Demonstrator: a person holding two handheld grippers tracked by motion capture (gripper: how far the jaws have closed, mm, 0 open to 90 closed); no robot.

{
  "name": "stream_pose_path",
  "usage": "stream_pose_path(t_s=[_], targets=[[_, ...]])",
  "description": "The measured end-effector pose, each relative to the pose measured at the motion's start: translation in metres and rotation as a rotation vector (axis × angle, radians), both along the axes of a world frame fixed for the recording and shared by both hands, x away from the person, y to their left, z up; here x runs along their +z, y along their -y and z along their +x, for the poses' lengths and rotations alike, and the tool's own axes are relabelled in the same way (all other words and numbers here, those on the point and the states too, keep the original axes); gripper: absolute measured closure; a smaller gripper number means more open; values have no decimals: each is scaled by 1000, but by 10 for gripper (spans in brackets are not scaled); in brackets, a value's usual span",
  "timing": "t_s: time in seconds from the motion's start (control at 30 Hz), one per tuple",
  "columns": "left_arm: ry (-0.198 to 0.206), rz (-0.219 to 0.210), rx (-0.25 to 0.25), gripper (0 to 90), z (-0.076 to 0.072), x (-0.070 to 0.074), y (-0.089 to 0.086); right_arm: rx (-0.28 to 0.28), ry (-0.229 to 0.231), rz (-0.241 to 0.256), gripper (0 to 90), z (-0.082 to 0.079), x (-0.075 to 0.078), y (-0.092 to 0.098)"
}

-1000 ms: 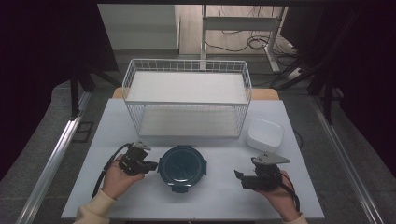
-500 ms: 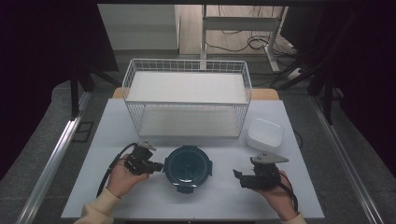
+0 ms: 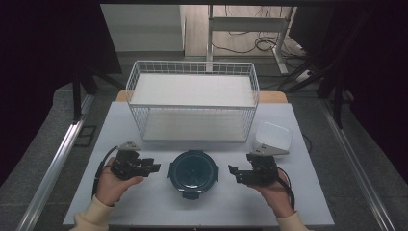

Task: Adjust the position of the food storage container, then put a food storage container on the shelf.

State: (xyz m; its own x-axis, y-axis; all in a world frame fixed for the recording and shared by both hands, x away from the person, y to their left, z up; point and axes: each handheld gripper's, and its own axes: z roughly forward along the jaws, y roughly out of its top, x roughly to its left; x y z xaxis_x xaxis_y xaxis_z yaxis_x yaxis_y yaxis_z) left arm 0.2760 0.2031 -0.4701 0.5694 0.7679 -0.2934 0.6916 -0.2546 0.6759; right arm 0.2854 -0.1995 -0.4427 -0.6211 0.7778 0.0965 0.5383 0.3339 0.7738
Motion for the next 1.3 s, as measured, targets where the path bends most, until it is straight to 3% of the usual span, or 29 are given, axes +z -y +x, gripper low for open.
stream_pose_path(t_s=[0.07, 0.17, 0.5, 0.8, 1.03, 1.3], targets=[[1, -18, 23, 333, -2, 3, 0, 5, -8, 20, 197, 2, -3, -4], [-4, -63, 34, 276, -7, 5, 1, 28, -30, 20, 191, 3, -5, -7], [-8, -79, 90, 146, -14, 7, 0, 73, -79, 57, 177, 6, -10, -11], [-12, -116, 70, 121, -11, 12, 9, 81, -115, 90, 168, 4, -10, -16], [-16, -169, 43, 119, -3, 23, 20, 98, -140, 115, 150, 5, -4, -29], [-88, -225, 15, 119, 2, 8, 27, 98, -202, 151, 125, 15, -12, -46]])
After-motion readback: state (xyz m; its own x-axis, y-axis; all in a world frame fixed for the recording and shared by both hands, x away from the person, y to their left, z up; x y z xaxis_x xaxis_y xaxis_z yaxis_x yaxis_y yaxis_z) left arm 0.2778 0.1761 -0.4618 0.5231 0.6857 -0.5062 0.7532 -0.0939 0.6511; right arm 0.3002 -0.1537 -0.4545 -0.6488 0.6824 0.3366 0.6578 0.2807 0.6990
